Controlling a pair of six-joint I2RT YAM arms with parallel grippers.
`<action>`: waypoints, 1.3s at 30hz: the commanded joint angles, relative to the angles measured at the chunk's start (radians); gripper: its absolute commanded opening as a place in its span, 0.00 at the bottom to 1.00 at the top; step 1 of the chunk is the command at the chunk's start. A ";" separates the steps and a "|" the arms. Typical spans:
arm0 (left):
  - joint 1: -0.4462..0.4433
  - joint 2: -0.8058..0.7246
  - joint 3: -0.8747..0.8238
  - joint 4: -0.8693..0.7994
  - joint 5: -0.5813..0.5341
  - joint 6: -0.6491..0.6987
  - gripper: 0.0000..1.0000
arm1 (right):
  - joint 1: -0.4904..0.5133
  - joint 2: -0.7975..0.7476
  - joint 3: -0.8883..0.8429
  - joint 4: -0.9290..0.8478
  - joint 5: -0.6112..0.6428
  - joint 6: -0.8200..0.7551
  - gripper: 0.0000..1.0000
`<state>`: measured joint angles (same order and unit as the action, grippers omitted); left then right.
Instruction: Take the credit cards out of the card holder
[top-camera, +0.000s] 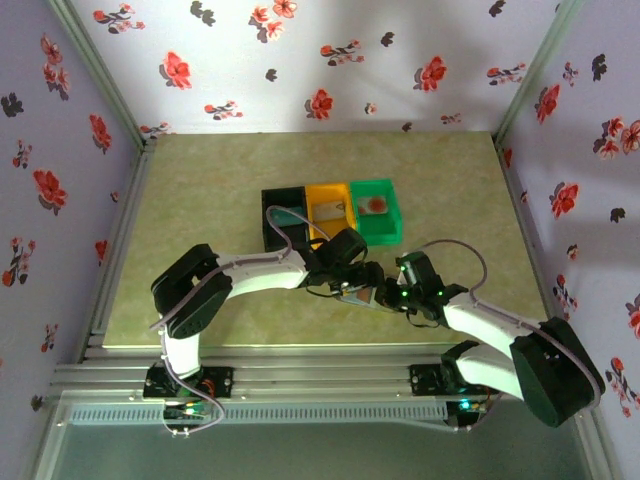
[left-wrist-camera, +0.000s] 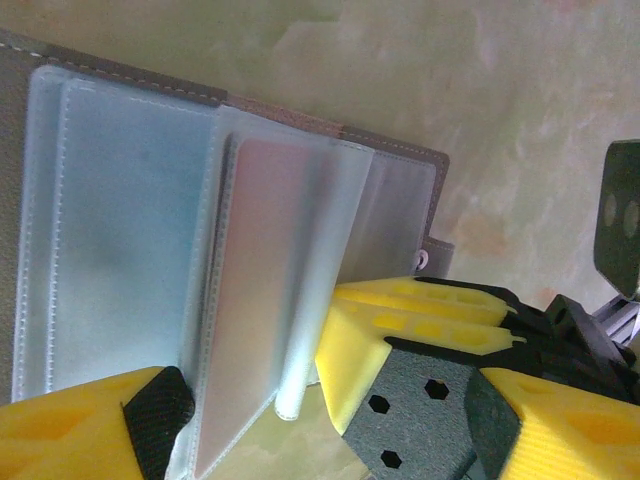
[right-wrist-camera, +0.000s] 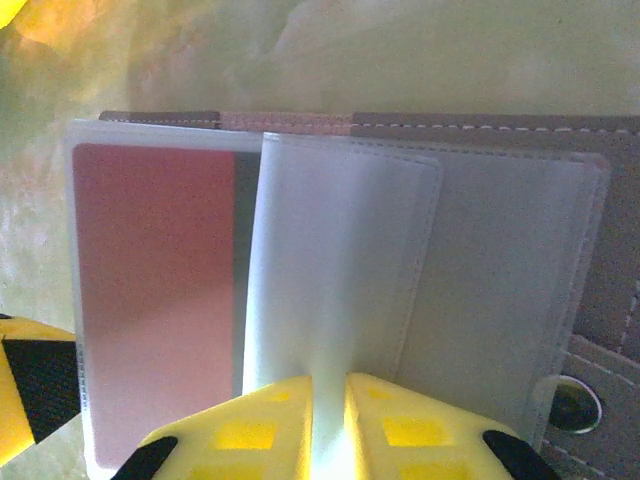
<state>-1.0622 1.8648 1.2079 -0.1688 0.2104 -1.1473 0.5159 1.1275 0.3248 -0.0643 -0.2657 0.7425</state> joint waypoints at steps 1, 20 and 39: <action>-0.028 -0.059 0.017 0.124 0.053 -0.006 0.77 | 0.007 0.004 -0.024 -0.038 0.000 0.006 0.18; -0.044 -0.050 0.058 0.131 0.058 -0.012 0.77 | 0.007 -0.250 -0.008 -0.276 0.109 0.026 0.29; -0.014 -0.048 0.001 0.128 0.077 -0.012 0.80 | -0.003 -0.384 -0.016 -0.370 0.141 0.080 0.27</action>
<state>-1.0969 1.8370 1.2469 -0.0387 0.2752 -1.1507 0.5171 0.7280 0.3107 -0.4194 -0.1303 0.7979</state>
